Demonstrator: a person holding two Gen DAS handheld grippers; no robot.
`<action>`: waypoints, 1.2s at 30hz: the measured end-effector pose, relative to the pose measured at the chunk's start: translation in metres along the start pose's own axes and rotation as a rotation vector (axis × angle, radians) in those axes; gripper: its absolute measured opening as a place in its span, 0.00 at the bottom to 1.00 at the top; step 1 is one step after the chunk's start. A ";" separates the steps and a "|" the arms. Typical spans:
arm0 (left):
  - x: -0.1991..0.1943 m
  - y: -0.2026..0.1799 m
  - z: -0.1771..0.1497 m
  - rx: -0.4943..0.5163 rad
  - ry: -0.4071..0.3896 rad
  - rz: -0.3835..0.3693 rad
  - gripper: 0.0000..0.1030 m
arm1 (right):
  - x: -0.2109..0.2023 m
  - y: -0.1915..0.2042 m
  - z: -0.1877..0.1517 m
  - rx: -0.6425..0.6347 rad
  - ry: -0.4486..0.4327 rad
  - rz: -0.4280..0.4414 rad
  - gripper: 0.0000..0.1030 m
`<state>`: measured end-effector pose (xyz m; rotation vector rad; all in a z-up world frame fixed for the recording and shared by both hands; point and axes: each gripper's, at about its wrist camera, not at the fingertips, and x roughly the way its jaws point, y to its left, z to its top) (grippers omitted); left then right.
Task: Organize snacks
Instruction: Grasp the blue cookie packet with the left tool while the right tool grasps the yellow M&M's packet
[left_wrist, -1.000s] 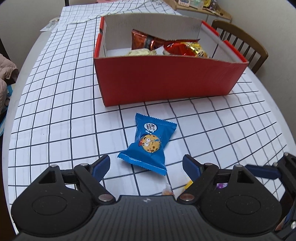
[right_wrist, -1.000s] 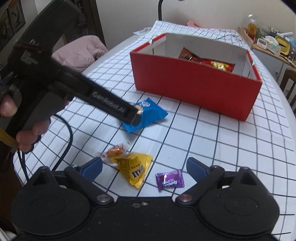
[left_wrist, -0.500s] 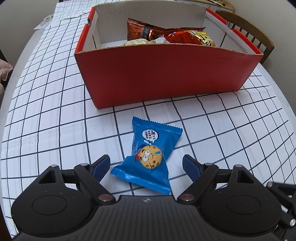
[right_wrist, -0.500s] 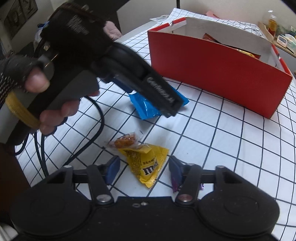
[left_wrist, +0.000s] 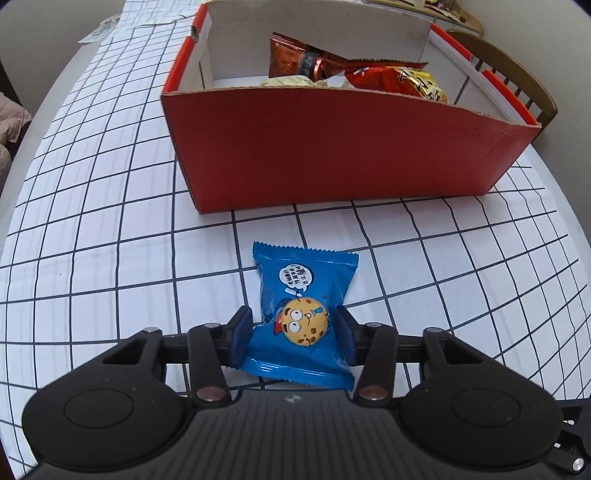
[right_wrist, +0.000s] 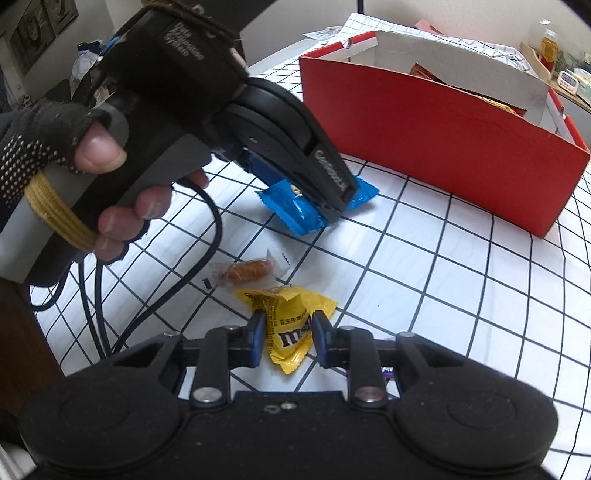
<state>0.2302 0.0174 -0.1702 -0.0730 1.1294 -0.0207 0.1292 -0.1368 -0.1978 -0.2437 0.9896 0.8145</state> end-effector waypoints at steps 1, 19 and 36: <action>-0.001 0.000 -0.001 -0.006 -0.003 0.001 0.43 | 0.000 -0.002 -0.001 0.011 -0.002 0.000 0.22; -0.045 0.024 -0.021 -0.137 -0.024 -0.039 0.35 | -0.054 -0.023 -0.003 0.201 -0.100 -0.034 0.21; -0.126 0.016 -0.018 -0.181 -0.147 -0.073 0.35 | -0.118 -0.040 0.022 0.260 -0.249 -0.102 0.21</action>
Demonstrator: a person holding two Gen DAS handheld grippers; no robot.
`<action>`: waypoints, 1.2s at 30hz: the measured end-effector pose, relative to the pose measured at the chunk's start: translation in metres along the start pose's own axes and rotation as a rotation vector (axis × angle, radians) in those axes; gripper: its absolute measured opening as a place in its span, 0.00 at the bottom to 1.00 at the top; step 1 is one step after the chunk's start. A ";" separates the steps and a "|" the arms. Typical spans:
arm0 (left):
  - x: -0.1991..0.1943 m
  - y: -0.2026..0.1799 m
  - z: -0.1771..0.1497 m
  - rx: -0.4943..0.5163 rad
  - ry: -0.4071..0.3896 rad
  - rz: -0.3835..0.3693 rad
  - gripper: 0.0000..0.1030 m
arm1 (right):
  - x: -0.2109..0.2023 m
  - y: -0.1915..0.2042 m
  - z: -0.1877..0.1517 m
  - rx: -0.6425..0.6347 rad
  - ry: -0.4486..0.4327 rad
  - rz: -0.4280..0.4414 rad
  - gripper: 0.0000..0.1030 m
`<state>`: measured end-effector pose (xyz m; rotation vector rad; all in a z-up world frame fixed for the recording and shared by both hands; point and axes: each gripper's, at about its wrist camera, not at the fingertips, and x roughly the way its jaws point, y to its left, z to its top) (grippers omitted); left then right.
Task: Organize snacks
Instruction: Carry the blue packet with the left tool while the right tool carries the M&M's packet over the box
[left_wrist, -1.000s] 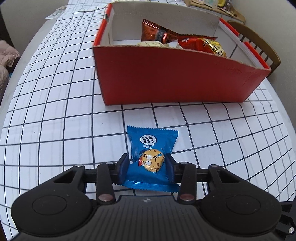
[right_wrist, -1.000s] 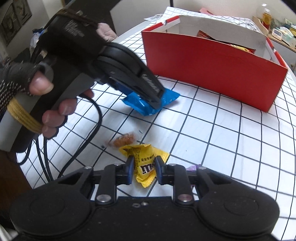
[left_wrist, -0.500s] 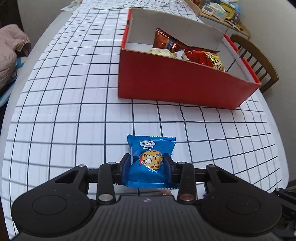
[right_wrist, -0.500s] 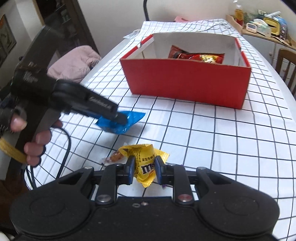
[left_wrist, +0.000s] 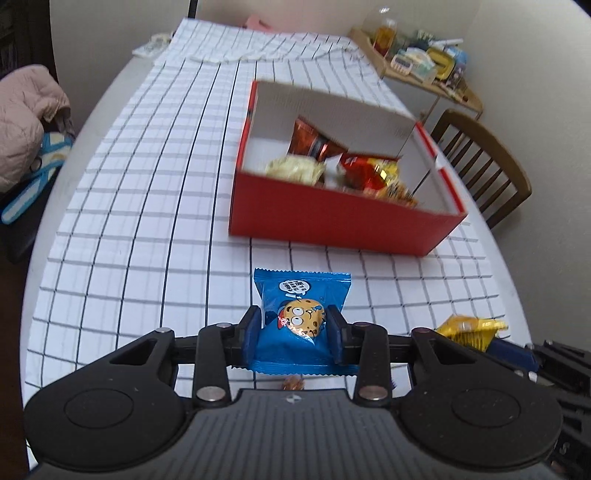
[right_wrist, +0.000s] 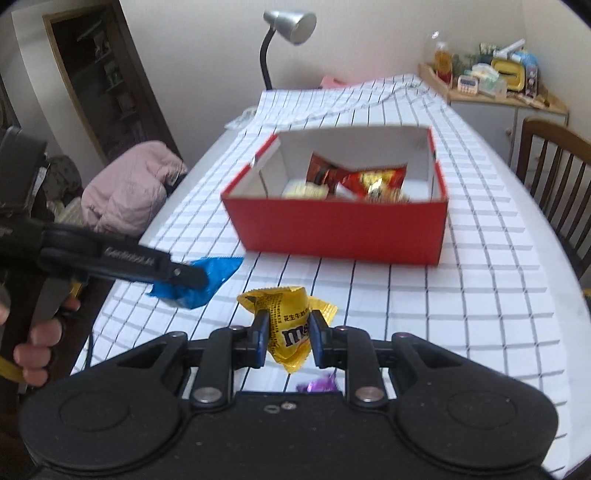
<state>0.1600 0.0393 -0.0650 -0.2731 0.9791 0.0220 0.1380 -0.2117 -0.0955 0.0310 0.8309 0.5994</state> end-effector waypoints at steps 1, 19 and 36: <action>-0.004 -0.002 0.003 0.002 -0.012 -0.002 0.35 | -0.001 -0.001 0.005 -0.003 -0.012 -0.006 0.21; -0.008 -0.026 0.079 0.025 -0.131 0.021 0.35 | 0.022 -0.041 0.093 0.001 -0.114 -0.063 0.21; 0.080 -0.019 0.135 0.008 -0.060 0.104 0.35 | 0.116 -0.057 0.133 -0.054 0.001 -0.069 0.15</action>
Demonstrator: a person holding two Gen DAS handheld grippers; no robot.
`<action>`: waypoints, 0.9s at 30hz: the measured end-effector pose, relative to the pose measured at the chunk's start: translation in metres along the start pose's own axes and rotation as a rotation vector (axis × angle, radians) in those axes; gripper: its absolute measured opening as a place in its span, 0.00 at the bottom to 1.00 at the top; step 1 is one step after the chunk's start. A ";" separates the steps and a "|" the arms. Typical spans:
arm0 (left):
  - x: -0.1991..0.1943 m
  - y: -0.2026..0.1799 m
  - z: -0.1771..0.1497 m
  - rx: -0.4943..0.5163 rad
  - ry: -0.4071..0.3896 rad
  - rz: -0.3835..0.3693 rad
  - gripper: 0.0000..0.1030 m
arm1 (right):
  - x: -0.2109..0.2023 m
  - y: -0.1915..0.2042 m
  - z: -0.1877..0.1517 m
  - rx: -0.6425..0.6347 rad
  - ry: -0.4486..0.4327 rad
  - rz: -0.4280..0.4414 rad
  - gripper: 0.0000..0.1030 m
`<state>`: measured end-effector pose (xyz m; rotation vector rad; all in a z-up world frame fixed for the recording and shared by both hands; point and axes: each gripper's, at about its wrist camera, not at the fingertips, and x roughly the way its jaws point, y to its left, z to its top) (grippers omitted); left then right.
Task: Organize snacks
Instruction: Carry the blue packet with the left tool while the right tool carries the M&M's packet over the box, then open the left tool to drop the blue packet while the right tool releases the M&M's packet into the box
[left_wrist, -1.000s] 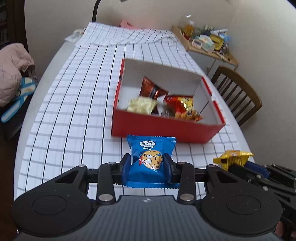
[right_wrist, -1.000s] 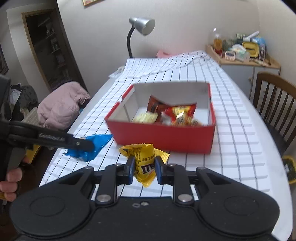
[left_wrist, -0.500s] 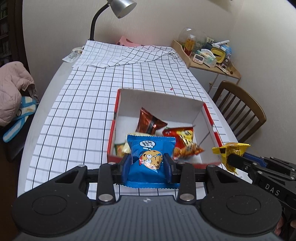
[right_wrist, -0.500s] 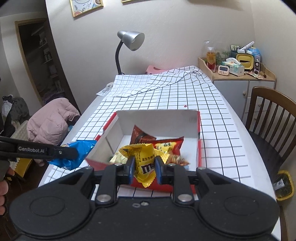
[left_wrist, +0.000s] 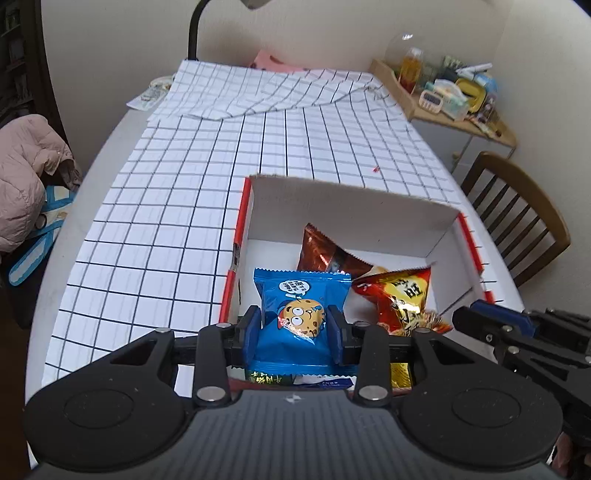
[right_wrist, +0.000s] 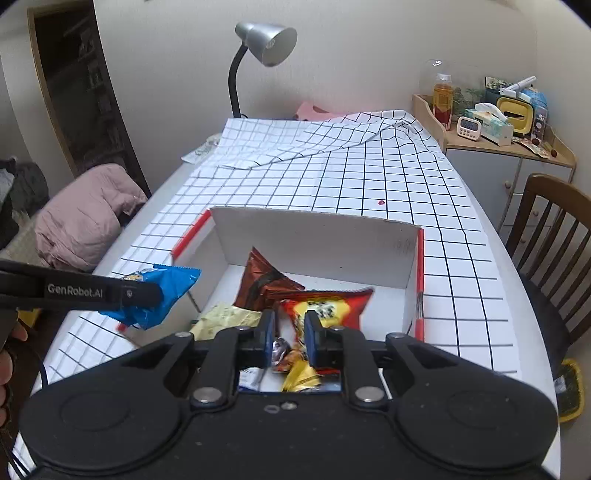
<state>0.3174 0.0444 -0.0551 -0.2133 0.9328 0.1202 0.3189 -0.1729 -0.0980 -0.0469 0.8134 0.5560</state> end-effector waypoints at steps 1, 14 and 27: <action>0.005 -0.001 0.000 0.002 0.006 0.002 0.35 | 0.004 -0.002 0.001 0.008 0.009 0.007 0.15; 0.054 -0.011 -0.014 0.068 0.099 0.035 0.36 | 0.032 -0.016 -0.015 -0.007 0.104 0.015 0.22; 0.042 -0.006 -0.017 0.051 0.098 0.025 0.44 | 0.025 -0.015 -0.020 0.020 0.106 0.021 0.38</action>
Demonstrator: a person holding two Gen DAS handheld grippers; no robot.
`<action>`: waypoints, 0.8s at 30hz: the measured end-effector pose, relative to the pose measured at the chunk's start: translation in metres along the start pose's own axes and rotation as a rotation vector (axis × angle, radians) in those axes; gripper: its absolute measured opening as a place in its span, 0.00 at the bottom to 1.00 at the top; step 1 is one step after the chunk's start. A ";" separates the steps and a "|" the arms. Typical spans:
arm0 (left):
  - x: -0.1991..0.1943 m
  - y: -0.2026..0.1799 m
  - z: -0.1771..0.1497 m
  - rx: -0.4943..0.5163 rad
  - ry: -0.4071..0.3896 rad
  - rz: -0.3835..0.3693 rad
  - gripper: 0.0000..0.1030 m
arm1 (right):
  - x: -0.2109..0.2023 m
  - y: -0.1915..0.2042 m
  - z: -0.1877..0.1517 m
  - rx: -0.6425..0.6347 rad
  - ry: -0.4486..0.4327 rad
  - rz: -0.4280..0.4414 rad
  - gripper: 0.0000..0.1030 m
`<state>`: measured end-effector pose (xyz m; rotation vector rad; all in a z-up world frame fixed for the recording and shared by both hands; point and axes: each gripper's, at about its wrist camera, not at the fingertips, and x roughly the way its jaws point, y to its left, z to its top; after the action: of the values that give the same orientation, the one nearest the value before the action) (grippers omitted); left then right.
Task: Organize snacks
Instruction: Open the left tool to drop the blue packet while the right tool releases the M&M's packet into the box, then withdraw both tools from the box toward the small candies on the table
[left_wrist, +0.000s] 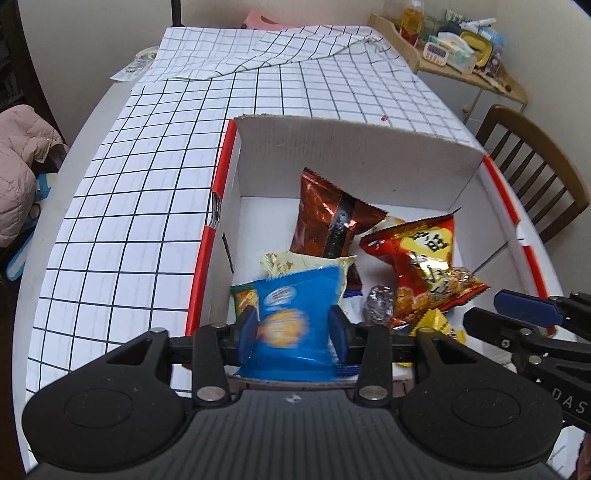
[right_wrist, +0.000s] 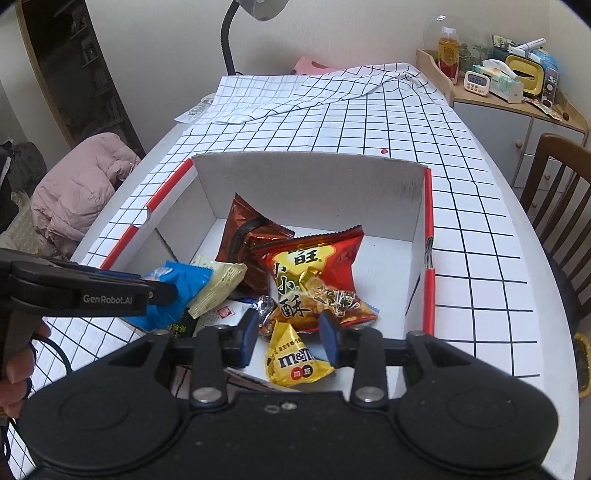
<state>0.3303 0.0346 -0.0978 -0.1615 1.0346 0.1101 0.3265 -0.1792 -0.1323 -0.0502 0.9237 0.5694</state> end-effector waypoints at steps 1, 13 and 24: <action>-0.004 0.000 -0.001 -0.006 -0.009 -0.003 0.50 | -0.002 0.001 -0.001 0.002 -0.003 -0.001 0.39; -0.054 0.002 -0.022 0.009 -0.089 -0.049 0.54 | -0.045 0.018 -0.011 0.007 -0.077 0.003 0.51; -0.101 0.002 -0.055 0.030 -0.158 -0.078 0.60 | -0.092 0.042 -0.036 -0.010 -0.147 0.010 0.66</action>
<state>0.2326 0.0253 -0.0389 -0.1629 0.8711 0.0355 0.2365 -0.1941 -0.0761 -0.0127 0.7786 0.5796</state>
